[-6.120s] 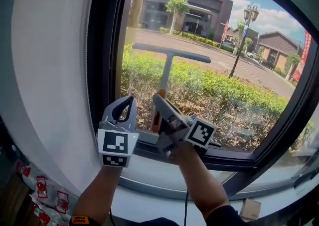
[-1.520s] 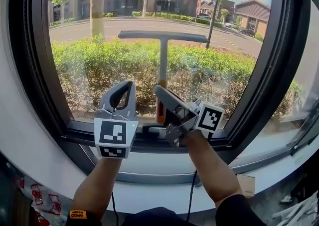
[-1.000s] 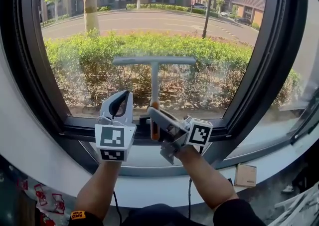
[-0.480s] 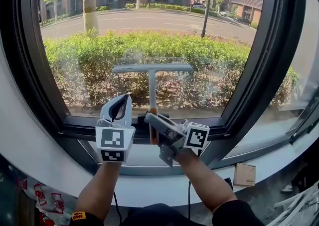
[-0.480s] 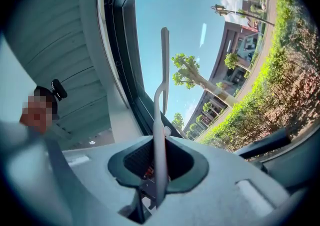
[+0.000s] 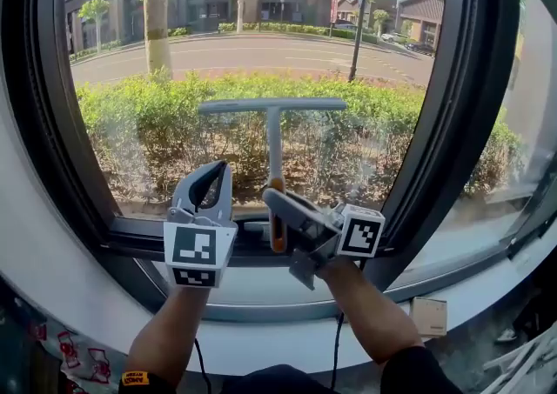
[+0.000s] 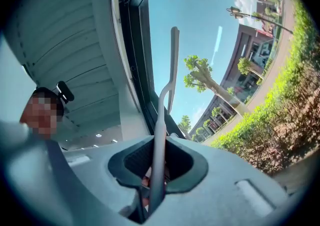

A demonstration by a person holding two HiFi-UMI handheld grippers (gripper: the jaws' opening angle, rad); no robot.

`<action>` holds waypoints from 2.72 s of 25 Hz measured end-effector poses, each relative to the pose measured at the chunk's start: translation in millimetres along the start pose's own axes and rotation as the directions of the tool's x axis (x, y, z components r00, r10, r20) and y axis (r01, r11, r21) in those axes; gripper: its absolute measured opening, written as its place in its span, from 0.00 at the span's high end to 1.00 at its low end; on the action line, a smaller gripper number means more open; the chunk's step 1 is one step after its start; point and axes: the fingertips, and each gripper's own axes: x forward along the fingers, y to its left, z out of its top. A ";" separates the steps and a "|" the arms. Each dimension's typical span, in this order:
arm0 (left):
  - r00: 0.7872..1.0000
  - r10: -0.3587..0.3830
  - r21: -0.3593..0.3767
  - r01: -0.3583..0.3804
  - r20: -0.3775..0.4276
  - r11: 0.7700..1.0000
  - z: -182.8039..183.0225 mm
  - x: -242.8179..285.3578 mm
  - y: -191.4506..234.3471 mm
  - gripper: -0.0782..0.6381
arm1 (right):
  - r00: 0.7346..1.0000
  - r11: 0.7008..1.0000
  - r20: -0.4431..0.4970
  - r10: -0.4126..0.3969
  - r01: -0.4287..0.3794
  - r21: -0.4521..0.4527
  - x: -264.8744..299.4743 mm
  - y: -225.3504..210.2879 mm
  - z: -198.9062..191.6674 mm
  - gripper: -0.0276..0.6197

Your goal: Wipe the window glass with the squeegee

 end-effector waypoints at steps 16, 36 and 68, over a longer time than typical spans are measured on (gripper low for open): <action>0.971 0.046 0.051 -0.059 0.235 0.997 137.2 41.0 -23.2 0.87 | 0.991 0.969 0.018 0.130 -0.123 -0.213 25.4 52.2 169.7 0.89; 0.987 0.060 0.001 -0.061 0.146 0.998 91.5 42.8 -58.8 0.87 | 0.996 0.993 -0.015 0.086 -0.087 -0.082 -21.8 17.1 114.8 0.89; 0.999 -0.006 -0.068 0.003 -0.041 0.998 -9.6 25.8 -102.1 0.87 | 0.999 0.997 -0.026 -0.038 0.040 0.063 -100.9 -23.4 6.3 0.89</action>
